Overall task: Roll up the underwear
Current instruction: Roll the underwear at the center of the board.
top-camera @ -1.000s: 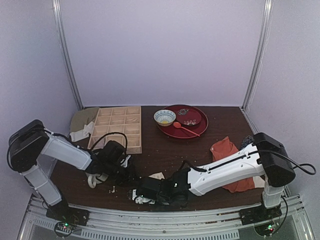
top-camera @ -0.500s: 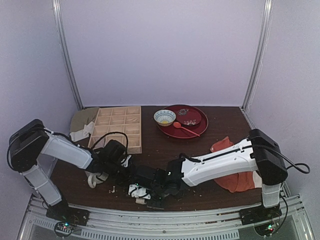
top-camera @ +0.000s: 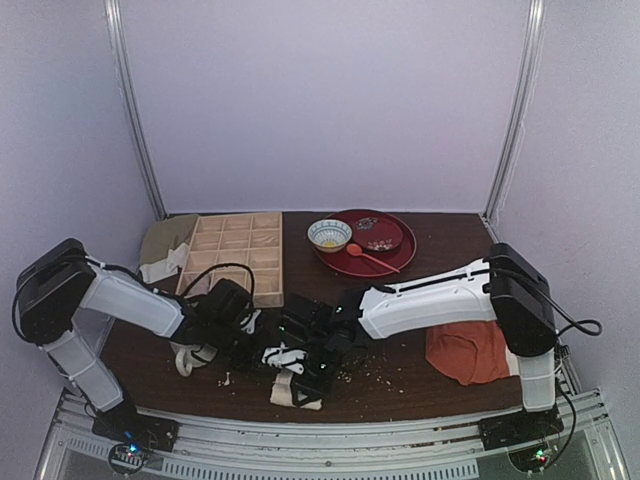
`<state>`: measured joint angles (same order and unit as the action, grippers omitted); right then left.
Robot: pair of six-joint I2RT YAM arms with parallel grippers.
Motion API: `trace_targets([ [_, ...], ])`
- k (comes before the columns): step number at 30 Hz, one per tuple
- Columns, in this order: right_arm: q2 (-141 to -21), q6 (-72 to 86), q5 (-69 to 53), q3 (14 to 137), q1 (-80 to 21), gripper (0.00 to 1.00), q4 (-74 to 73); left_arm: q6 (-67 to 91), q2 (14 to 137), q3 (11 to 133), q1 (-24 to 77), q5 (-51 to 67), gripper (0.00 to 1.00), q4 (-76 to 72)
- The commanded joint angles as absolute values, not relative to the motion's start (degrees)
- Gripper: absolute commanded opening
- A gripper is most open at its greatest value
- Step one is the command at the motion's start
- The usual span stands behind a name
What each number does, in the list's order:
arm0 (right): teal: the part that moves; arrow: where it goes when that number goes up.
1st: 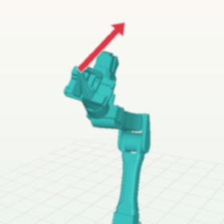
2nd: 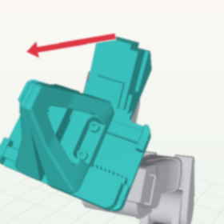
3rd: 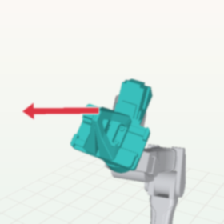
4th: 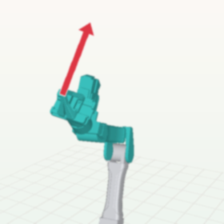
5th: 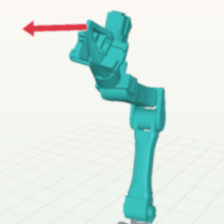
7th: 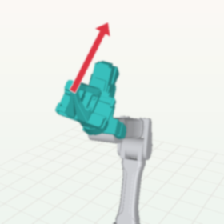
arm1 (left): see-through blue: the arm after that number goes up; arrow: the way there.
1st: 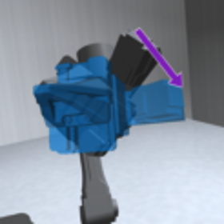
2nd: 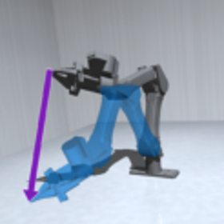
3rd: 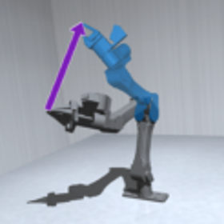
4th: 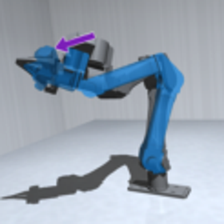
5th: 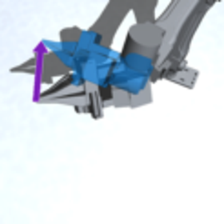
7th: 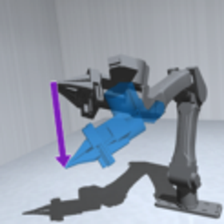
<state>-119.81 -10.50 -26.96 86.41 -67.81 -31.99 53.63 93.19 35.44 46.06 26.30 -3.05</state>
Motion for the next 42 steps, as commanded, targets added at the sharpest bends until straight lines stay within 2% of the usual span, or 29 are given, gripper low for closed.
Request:
trace_targets([
  [1, -124.08, -7.57, -37.15, 85.56, -66.33, 0.0, -36.23, 52.44, 93.24, 35.38, 45.88, 22.41, 0.0, 1.42],
  [12, -126.58, -3.29, -46.29, 84.97, -62.12, 0.0, -33.83, 52.14, 93.65, 35.75, 45.89, 22.8, 0.0, 1.26],
  [23, -127.33, -0.66, -44.44, 82.12, -60.42, 0.0, -31.06, 51.36, 90.92, 36.17, 45.88, 21.87, 0.0, 3.52],
  [24, -127.28, -0.48, -43.68, 81.88, -60.39, 0.0, -30.96, 51.16, 90.25, 36.21, 45.8, 21.42, 0.02, 4.16],
  [30, -126.85, -0.01, -40.28, 80.82, -60.34, 0.0, -30.58, 49.07, 81.97, 37.85, 45.08, 15.97, 0.26, 12.07],
  [37, -126.91, 0.2, -39.11, 80.95, -60.3, 0.0, -30.14, 46.64, 75.7, 40.14, 44.21, 12.82, 0.31, 20.1],
  [42, -127.71, 0.01, -38.68, 82.57, -60.38, 0.0, -31.02, 47.7, 73.16, 39.6, 44.17, 11.0, 0.3, 22.85],
])
